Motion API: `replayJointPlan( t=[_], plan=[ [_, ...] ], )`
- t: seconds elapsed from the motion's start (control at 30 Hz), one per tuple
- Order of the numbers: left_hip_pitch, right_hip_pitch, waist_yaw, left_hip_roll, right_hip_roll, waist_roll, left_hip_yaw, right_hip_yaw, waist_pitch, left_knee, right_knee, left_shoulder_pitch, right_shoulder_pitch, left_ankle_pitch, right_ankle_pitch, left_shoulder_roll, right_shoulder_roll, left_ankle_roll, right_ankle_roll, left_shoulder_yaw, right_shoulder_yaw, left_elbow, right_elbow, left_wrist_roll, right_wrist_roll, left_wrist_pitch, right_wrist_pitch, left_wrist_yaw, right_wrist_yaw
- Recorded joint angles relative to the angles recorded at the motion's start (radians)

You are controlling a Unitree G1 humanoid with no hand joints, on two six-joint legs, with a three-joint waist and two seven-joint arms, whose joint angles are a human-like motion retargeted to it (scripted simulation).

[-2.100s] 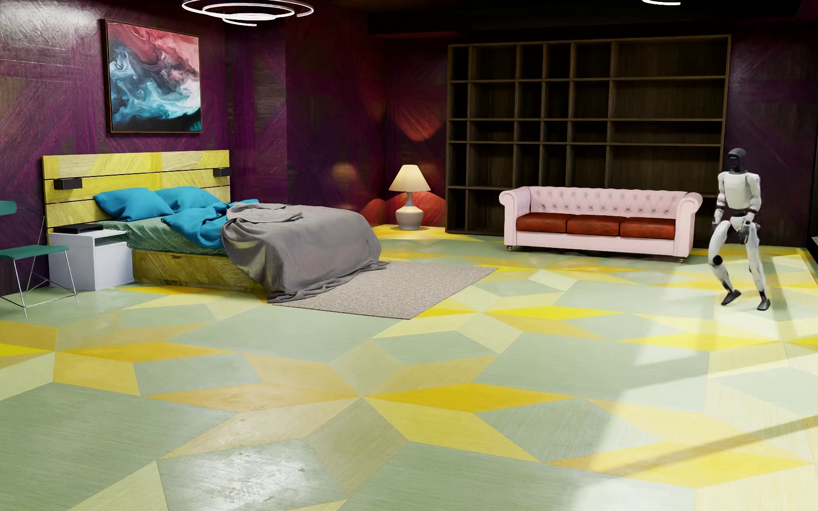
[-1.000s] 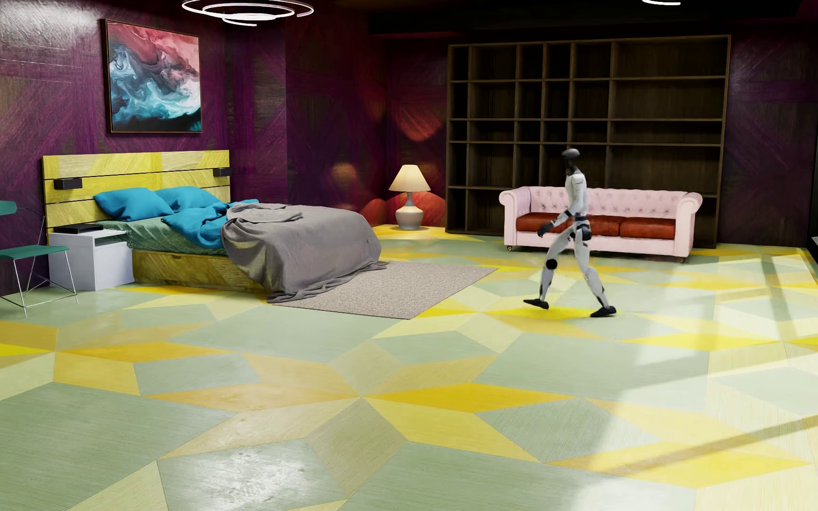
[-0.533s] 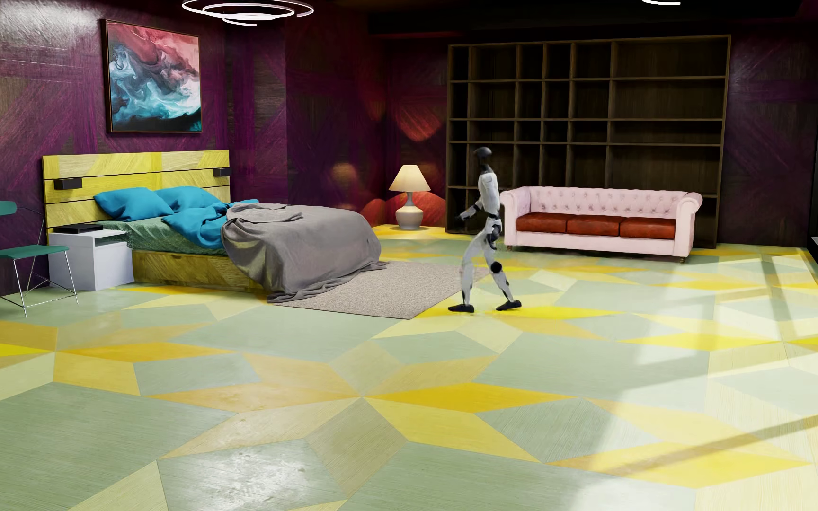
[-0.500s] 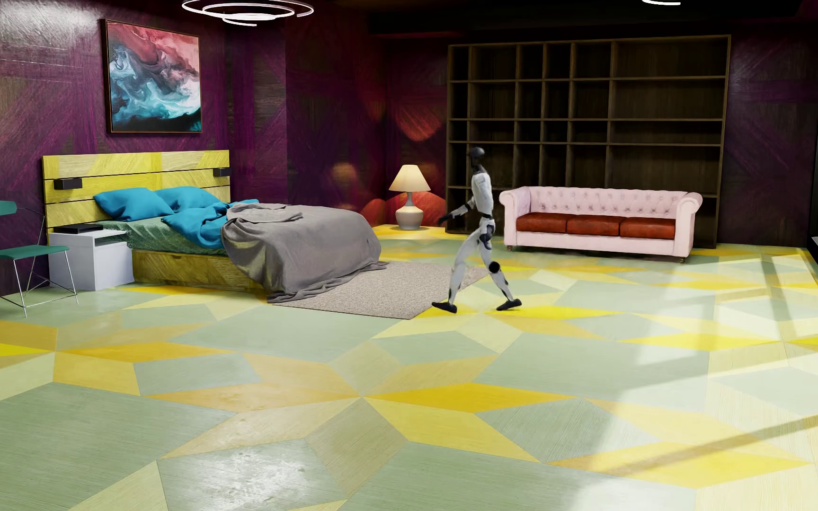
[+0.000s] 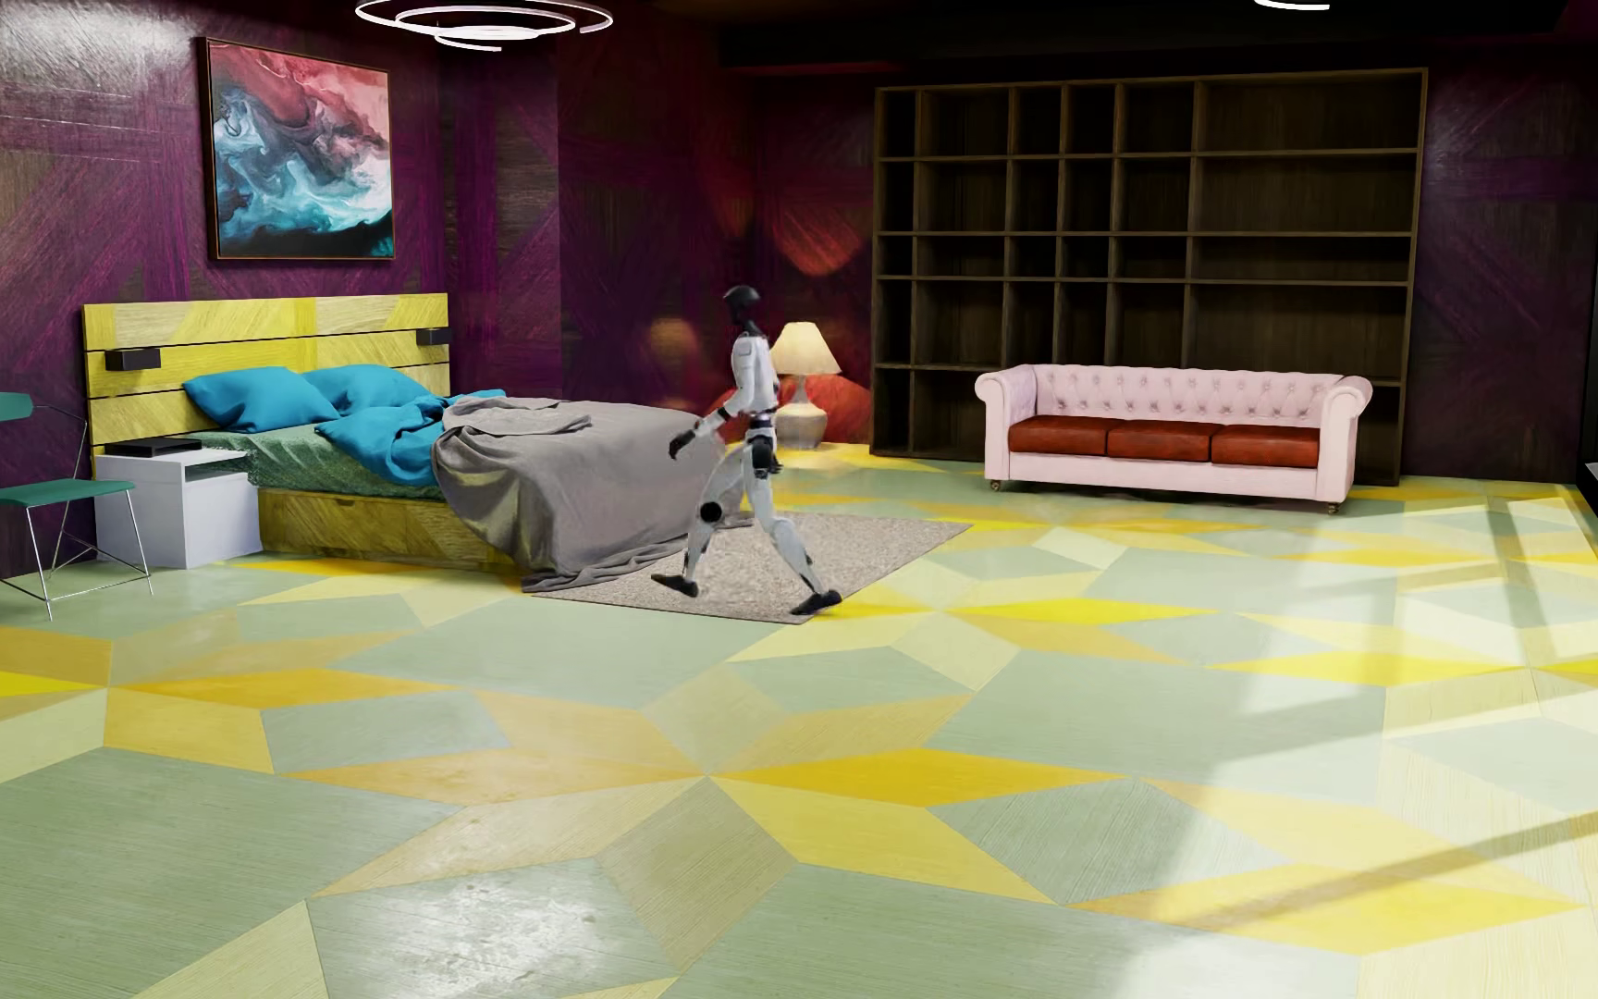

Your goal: Go to the dark teal chair

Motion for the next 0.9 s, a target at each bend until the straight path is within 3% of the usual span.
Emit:
replayJointPlan(
  t=[0.03,0.07,0.1,0.13,0.17,0.2,0.27,0.33,0.4,0.47,0.53,0.57,0.6,0.63,0.67,0.73,0.77,0.83,0.9],
  plan=[
    [0.068,-0.008,-0.023,0.016,-0.008,0.009,-0.034,-0.017,-0.001,0.003,-0.059,-0.016,0.046,0.040,0.018,0.017,0.003,-0.007,0.015,-0.008,-0.068,-0.063,0.006,-0.013,0.029,-0.001,0.027,0.027,-0.052],
    [0.119,-0.021,-0.045,0.045,-0.004,0.025,-0.065,-0.057,0.000,0.050,0.029,-0.007,0.072,0.111,0.063,0.029,0.010,-0.020,0.011,-0.001,-0.113,-0.114,0.030,-0.032,0.035,0.012,0.051,0.062,-0.082],
    [0.135,-0.032,-0.065,0.088,0.023,0.050,-0.091,-0.088,0.006,0.161,0.181,0.028,0.075,0.242,0.135,0.037,0.023,-0.044,-0.023,0.013,-0.139,-0.151,0.064,-0.058,0.025,0.035,0.059,0.086,-0.080],
    [0.096,-0.016,-0.078,0.136,0.056,0.081,-0.114,-0.121,0.016,0.352,0.307,0.074,0.057,0.423,0.137,0.044,0.037,-0.088,-0.034,0.022,-0.151,-0.167,0.093,-0.081,0.010,0.064,0.035,0.089,-0.050],
    [-0.003,0.027,-0.083,0.185,0.084,0.113,-0.137,-0.165,0.029,0.587,0.382,0.113,0.022,0.578,0.087,0.051,0.053,-0.153,-0.043,0.011,-0.157,-0.151,0.105,-0.086,-0.007,0.102,-0.022,0.066,-0.006],
    [-0.146,0.092,-0.080,0.223,0.117,0.143,-0.168,-0.201,0.040,0.805,0.404,0.134,-0.023,0.591,0.016,0.064,0.074,-0.180,-0.051,-0.031,-0.167,-0.097,0.091,-0.061,-0.022,0.144,-0.088,0.023,0.021],
    [-0.467,0.280,-0.063,0.271,0.182,0.184,-0.207,-0.229,0.050,1.044,0.322,0.149,-0.128,0.420,-0.090,0.078,0.126,-0.152,-0.053,-0.156,-0.206,0.085,-0.005,0.036,-0.054,0.206,-0.167,-0.068,-0.051],
    [-0.736,0.492,-0.038,0.296,0.235,0.200,-0.189,-0.210,0.045,0.996,0.188,0.204,-0.237,0.260,-0.155,0.051,0.179,-0.102,-0.065,-0.214,-0.235,0.258,-0.130,0.070,-0.072,0.234,-0.209,-0.139,-0.186],
    [-0.920,0.680,-0.007,0.330,0.258,0.198,-0.119,-0.161,0.036,0.724,0.086,0.296,-0.362,0.173,-0.191,0.028,0.199,-0.056,-0.070,-0.191,-0.209,0.316,-0.283,0.043,-0.074,0.203,-0.279,-0.213,-0.229],
    [-0.990,0.843,0.028,0.319,0.240,0.187,-0.088,-0.090,0.025,0.265,0.011,0.385,-0.485,0.173,-0.184,0.000,0.187,-0.079,-0.064,-0.154,-0.174,0.302,-0.449,0.002,-0.053,0.149,-0.349,-0.204,-0.255],
    [-0.975,0.970,0.060,0.278,0.185,0.158,-0.092,-0.037,0.013,0.005,0.032,0.436,-0.529,0.202,-0.082,-0.031,0.170,-0.130,-0.044,-0.160,-0.172,0.336,-0.562,0.029,-0.002,0.158,-0.366,-0.161,-0.301],
    [-0.984,0.997,0.072,0.262,0.151,0.136,-0.055,-0.023,0.010,0.102,0.115,0.441,-0.514,0.292,0.023,-0.049,0.148,-0.095,-0.012,-0.172,-0.177,0.372,-0.600,0.062,0.026,0.179,-0.353,-0.178,-0.316],
    [-0.997,0.980,0.081,0.238,0.120,0.108,-0.017,-0.009,0.012,0.254,0.274,0.429,-0.485,0.371,0.171,-0.067,0.118,-0.046,0.067,-0.177,-0.183,0.405,-0.627,0.084,0.046,0.188,-0.330,-0.212,-0.321],
    [-0.990,0.906,0.088,0.207,0.096,0.078,0.012,-0.001,0.020,0.389,0.499,0.400,-0.449,0.330,0.327,-0.080,0.091,-0.007,0.153,-0.166,-0.187,0.425,-0.631,0.091,0.053,0.185,-0.297,-0.238,-0.322],
    [-0.954,0.779,0.091,0.173,0.075,0.050,0.042,0.005,0.030,0.465,0.726,0.357,-0.418,0.239,0.382,-0.090,0.079,0.022,0.208,-0.141,-0.186,0.422,-0.597,0.094,0.054,0.183,-0.250,-0.233,-0.318],
    [-0.788,0.465,0.093,0.109,0.030,0.009,0.095,0.014,0.043,0.440,0.993,0.264,-0.382,0.111,0.228,-0.107,0.083,0.035,0.133,-0.064,-0.152,0.339,-0.401,0.098,0.050,0.203,-0.133,-0.101,-0.254],
    [-0.679,0.326,0.089,0.075,-0.001,-0.003,0.104,0.002,0.045,0.372,0.997,0.220,-0.366,0.077,0.164,-0.117,0.079,0.033,0.082,-0.023,-0.115,0.281,-0.271,0.081,0.033,0.200,-0.094,-0.008,-0.179],
    [-0.464,0.126,0.068,0.015,-0.054,-0.011,0.078,-0.059,0.041,0.228,0.800,0.123,-0.307,0.051,0.052,-0.121,0.052,0.027,0.022,0.020,-0.007,0.196,-0.044,0.008,-0.050,0.131,-0.100,0.078,0.008],
    [-0.277,0.031,0.034,-0.022,-0.094,-0.011,0.007,-0.135,0.029,0.122,0.401,0.002,-0.213,0.057,0.000,-0.083,0.017,0.017,0.002,-0.033,0.040,0.106,0.049,-0.016,-0.110,0.050,-0.163,0.045,0.157]
  ],
)
